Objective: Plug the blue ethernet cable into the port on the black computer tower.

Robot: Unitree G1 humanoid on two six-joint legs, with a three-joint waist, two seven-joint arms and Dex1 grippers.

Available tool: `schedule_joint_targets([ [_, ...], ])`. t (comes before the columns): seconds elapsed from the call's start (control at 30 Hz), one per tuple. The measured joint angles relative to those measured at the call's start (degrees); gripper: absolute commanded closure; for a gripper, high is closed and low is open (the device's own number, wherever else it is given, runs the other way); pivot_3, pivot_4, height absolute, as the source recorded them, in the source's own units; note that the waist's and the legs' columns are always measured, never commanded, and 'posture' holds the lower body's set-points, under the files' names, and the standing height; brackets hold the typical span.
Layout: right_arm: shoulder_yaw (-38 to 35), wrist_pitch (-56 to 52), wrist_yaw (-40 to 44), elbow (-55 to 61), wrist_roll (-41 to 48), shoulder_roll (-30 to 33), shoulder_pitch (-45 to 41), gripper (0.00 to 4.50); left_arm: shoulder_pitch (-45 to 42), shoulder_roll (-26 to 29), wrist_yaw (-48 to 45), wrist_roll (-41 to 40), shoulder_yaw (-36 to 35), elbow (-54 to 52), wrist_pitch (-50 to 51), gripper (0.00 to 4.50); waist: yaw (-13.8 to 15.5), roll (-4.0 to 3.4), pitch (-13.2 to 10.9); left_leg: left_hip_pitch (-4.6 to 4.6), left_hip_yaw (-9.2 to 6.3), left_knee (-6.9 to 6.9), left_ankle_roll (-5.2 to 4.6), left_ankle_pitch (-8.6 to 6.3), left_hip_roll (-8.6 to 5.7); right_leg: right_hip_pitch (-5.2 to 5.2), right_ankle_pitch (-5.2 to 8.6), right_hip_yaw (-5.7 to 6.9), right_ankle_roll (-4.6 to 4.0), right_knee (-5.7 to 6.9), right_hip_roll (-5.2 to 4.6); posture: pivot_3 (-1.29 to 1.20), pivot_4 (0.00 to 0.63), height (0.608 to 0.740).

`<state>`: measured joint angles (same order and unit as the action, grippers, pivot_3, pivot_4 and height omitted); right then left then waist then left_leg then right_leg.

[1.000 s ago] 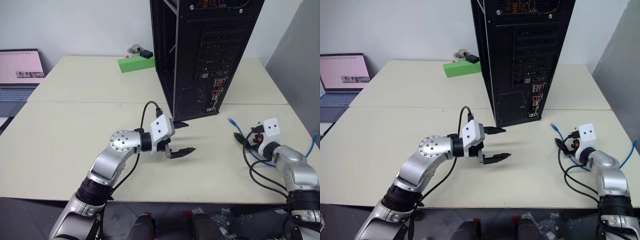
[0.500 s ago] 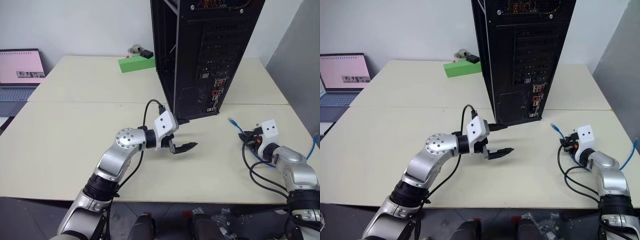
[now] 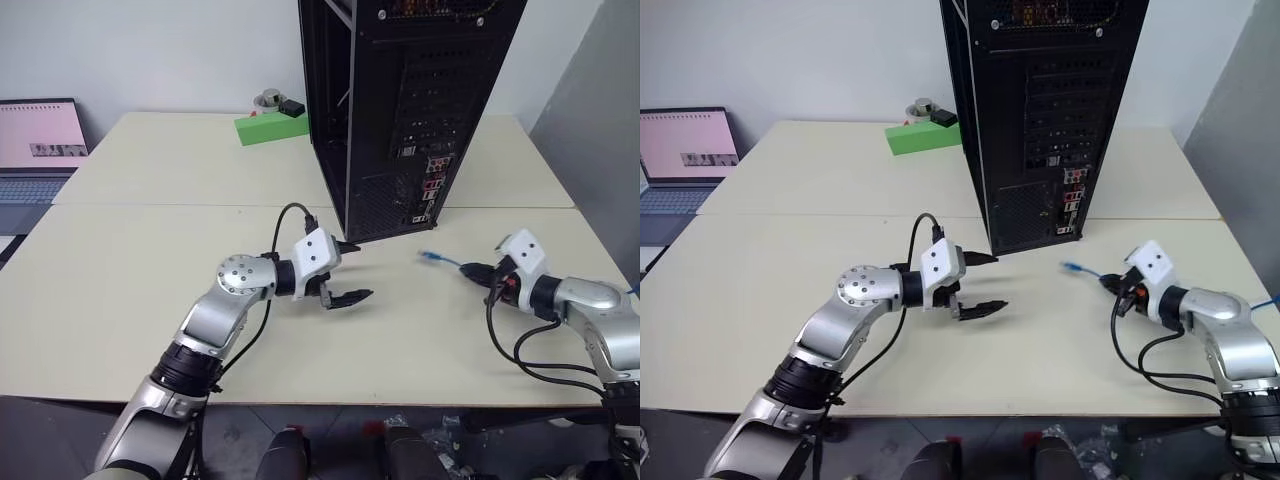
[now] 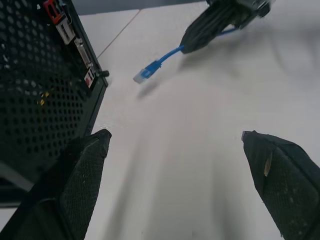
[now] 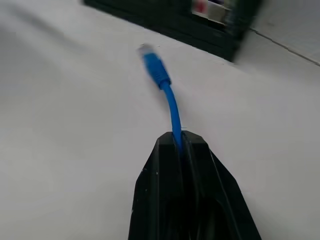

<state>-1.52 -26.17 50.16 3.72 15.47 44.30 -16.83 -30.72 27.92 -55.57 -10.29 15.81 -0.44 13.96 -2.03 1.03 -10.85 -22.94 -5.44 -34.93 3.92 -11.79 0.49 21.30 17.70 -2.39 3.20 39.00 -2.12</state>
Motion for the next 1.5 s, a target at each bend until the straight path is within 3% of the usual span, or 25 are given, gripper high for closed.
schedule_joint_targets([
  [0.47,9.1,-5.2,9.7,10.2,1.7,2.2,-6.0,4.46,0.3,-1.3,-6.0,-1.0,0.2,2.6,-1.6,0.00,0.2,0.01,0.0,-0.03,-0.02,-0.02,0.00,0.00,0.00,0.01,0.00,0.02,0.00,-0.01,-0.01,0.00,0.150,0.740],
  [1.13,9.7,-8.9,10.2,15.0,3.9,1.6,-6.5,4.50,0.1,-2.4,-10.2,-0.5,0.7,5.3,-2.2,4.18,0.2,0.01,0.0,-0.03,-0.03,-0.03,0.00,0.00,0.00,0.02,0.00,0.03,0.00,0.00,-0.01,0.00,0.150,0.740],
  [1.33,9.8,-9.0,10.6,15.1,3.9,1.5,-6.8,4.50,0.1,-2.3,-10.0,0.1,0.7,5.3,-2.9,4.20,0.2,0.01,0.0,-0.03,-0.03,-0.03,0.00,0.00,0.00,0.02,0.00,0.03,0.00,0.00,-0.01,0.00,0.150,0.740],
  [1.5,10.0,-9.0,11.3,15.1,3.9,1.6,-7.0,3.42,0.6,-2.2,-9.6,0.7,0.7,5.3,-5.1,4.20,0.2,0.01,0.0,-0.03,-0.03,-0.03,0.00,0.00,0.00,0.02,0.00,0.02,0.00,0.00,-0.01,0.00,0.150,0.740],
])
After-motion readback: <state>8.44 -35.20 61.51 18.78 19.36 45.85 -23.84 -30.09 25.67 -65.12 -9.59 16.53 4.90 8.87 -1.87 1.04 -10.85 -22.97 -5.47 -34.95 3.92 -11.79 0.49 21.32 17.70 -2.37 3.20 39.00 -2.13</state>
